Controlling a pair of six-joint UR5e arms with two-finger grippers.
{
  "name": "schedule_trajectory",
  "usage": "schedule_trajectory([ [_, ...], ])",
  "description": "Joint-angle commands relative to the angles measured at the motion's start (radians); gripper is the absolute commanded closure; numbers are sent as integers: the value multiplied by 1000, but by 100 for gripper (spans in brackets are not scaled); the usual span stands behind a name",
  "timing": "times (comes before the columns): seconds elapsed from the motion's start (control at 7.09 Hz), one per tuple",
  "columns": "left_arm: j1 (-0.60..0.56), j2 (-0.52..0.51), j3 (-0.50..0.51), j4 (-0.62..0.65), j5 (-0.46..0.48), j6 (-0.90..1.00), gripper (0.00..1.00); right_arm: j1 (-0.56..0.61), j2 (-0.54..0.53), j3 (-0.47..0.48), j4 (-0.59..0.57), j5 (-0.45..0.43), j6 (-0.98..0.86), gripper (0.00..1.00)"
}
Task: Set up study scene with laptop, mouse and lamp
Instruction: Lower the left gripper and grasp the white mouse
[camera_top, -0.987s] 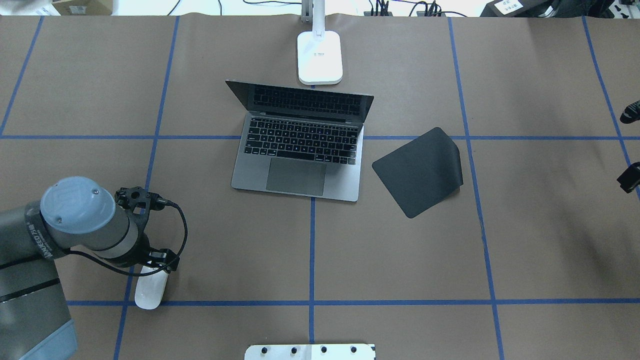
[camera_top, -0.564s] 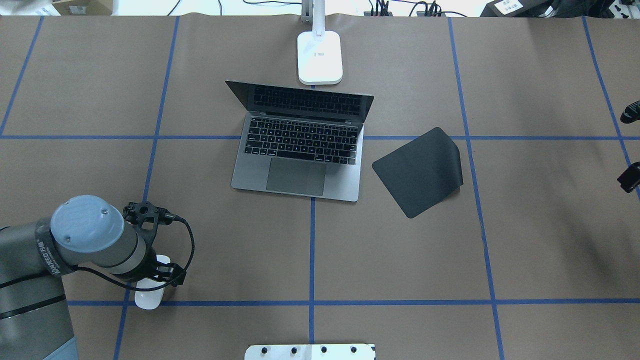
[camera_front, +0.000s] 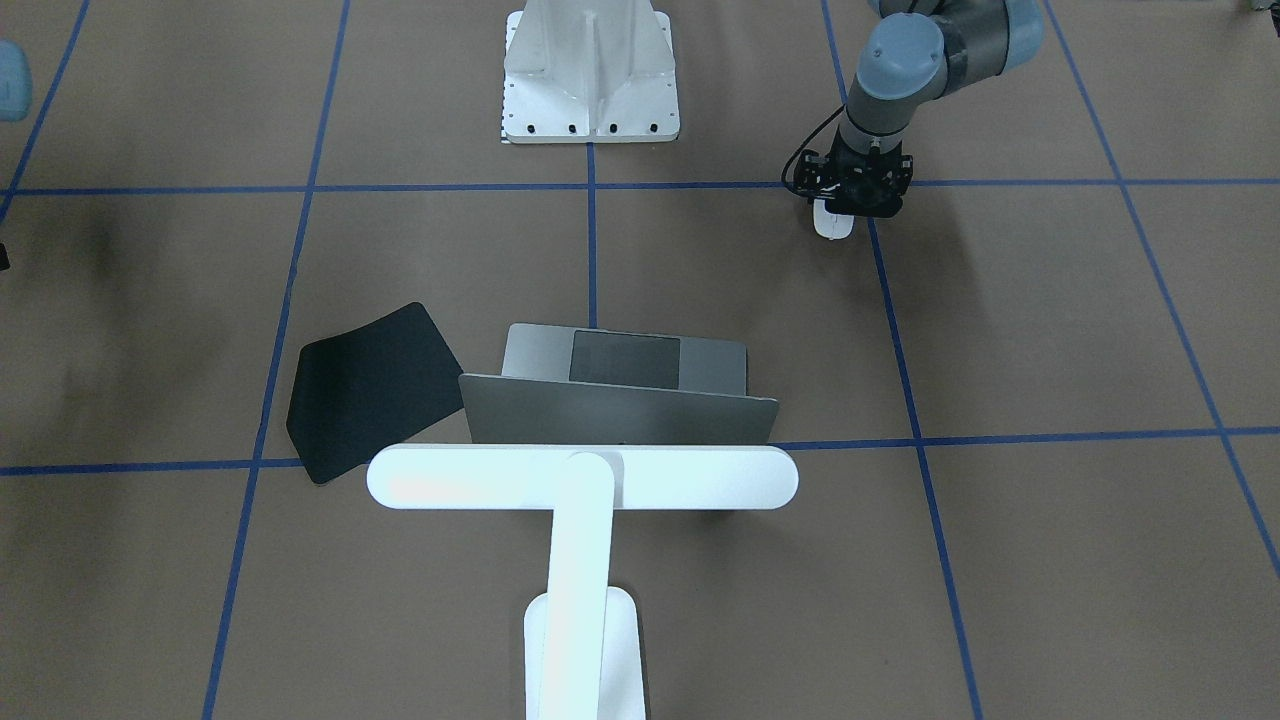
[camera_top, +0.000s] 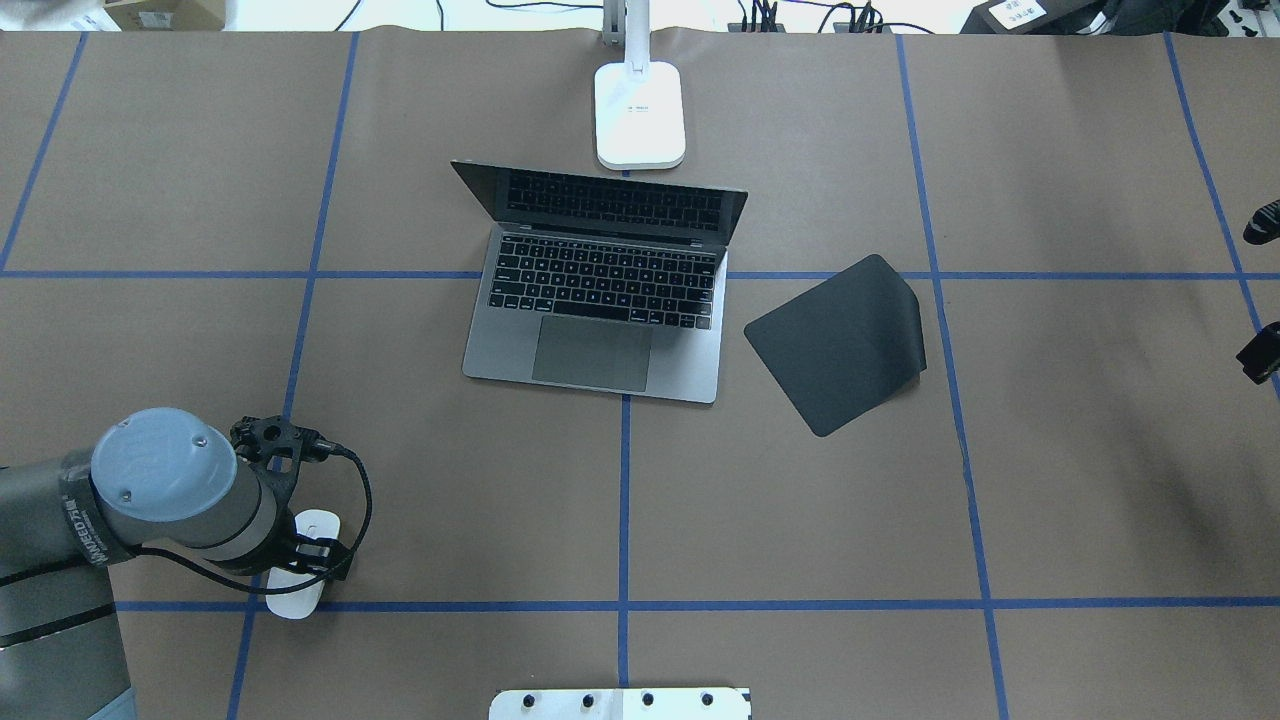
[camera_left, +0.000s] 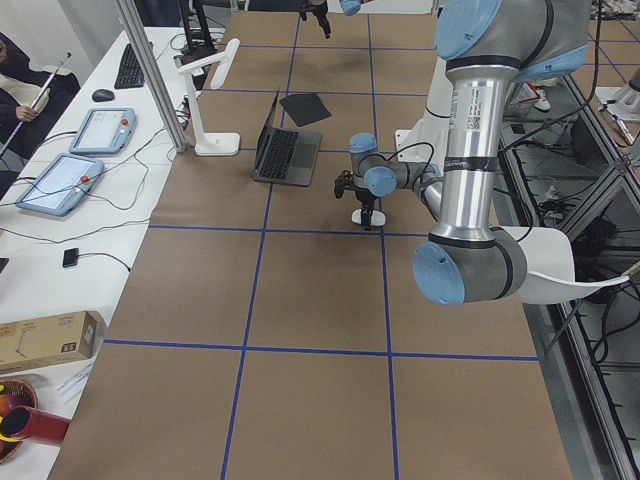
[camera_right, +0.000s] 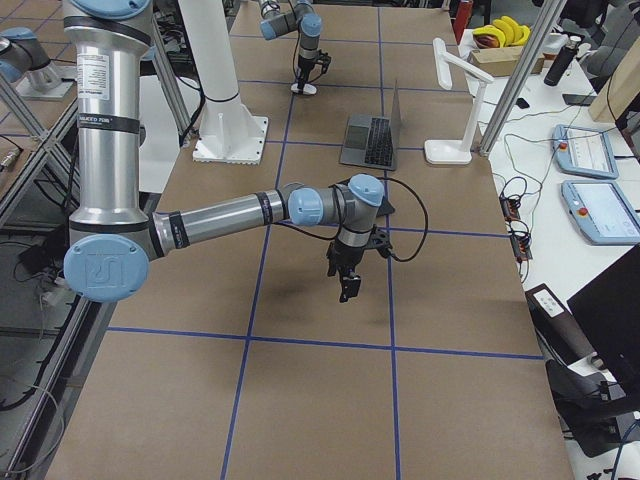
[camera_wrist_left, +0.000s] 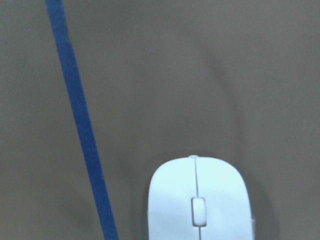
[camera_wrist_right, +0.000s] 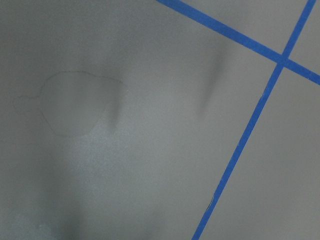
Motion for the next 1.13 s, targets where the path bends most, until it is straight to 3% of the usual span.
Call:
schedule_trajectory([
  [0.0, 3, -3, 0, -1, 1, -20, 33, 2, 0, 1, 0, 0, 0, 0],
  [0.28, 4, -8, -6, -1, -1, -23, 70, 5, 0, 1, 0, 0, 0, 0],
  [0.42, 4, -7, -6, -1, -1, -21, 78, 7, 0, 1, 0, 0, 0, 0],
  [0.99, -18, -64, -86, 24, -44, -24, 78, 10, 2, -1, -2, 0, 0, 0],
])
